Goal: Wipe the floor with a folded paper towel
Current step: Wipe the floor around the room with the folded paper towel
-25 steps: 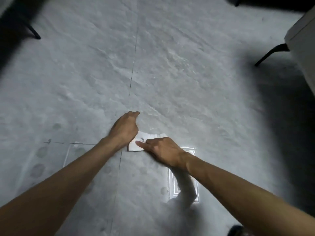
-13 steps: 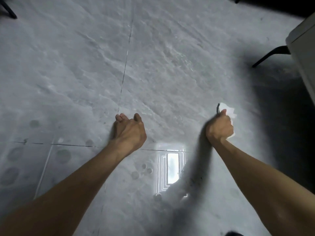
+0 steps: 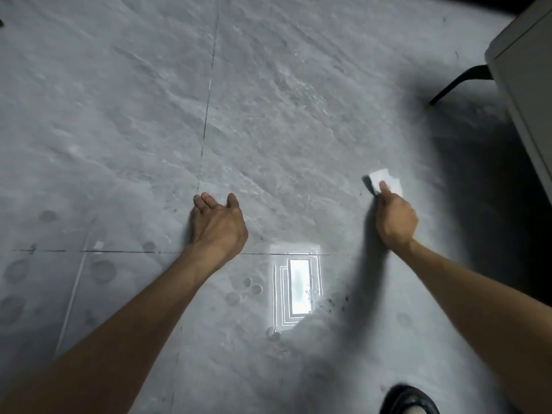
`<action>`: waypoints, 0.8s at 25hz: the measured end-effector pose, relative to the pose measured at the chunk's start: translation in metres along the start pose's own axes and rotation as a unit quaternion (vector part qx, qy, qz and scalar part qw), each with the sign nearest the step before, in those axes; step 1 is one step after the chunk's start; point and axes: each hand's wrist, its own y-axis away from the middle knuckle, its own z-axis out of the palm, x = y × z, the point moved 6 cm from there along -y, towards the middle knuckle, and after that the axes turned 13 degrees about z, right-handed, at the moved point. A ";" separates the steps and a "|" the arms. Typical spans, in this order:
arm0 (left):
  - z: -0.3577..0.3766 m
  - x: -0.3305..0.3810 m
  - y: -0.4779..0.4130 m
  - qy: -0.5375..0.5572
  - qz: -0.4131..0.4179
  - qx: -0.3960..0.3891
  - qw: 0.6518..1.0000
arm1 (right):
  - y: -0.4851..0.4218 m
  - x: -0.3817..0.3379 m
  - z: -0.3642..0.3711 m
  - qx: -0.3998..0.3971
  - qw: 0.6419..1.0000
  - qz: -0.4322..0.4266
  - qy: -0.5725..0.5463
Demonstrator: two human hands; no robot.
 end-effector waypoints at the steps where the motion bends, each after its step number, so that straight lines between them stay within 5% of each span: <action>1: 0.001 -0.001 0.001 0.007 -0.004 -0.004 1.000 | 0.021 -0.015 0.005 0.019 0.999 0.032 0.011; 2: 0.000 -0.003 0.002 0.016 -0.011 -0.004 1.000 | 0.050 -0.040 0.012 0.026 1.000 0.016 0.001; 4: -0.009 -0.011 0.002 0.044 -0.035 0.026 0.998 | 0.132 -0.103 0.030 0.003 0.984 -0.169 -0.050; 6: -0.017 -0.011 0.003 0.053 -0.038 0.074 0.995 | 0.225 -0.133 0.043 -0.042 0.893 -0.447 -0.013; 8: -0.013 0.000 0.006 0.034 0.003 0.099 0.995 | 0.238 -0.112 0.038 -0.092 0.804 -0.587 0.018; 10: -0.006 0.015 0.008 0.030 0.049 0.105 0.993 | 0.185 -0.068 0.028 -0.058 0.839 -0.540 0.032; 13: 0.000 0.044 0.008 0.035 0.103 0.101 0.989 | 0.085 0.056 0.013 -0.049 0.976 -0.210 -0.006; 15: 0.005 0.066 0.008 0.032 0.135 0.100 0.985 | 0.082 0.140 0.003 -0.040 0.995 0.028 -0.090; 17: 0.010 0.084 0.007 0.020 0.159 0.103 0.982 | 0.124 0.161 0.007 0.014 0.981 0.171 -0.089; 18: 0.013 0.092 0.005 0.011 0.170 0.101 0.980 | 0.149 0.145 0.010 0.039 0.978 0.185 -0.085; 20: 0.017 0.103 0.001 -0.002 0.187 0.097 0.978 | 0.195 0.076 0.027 0.029 0.992 0.058 -0.105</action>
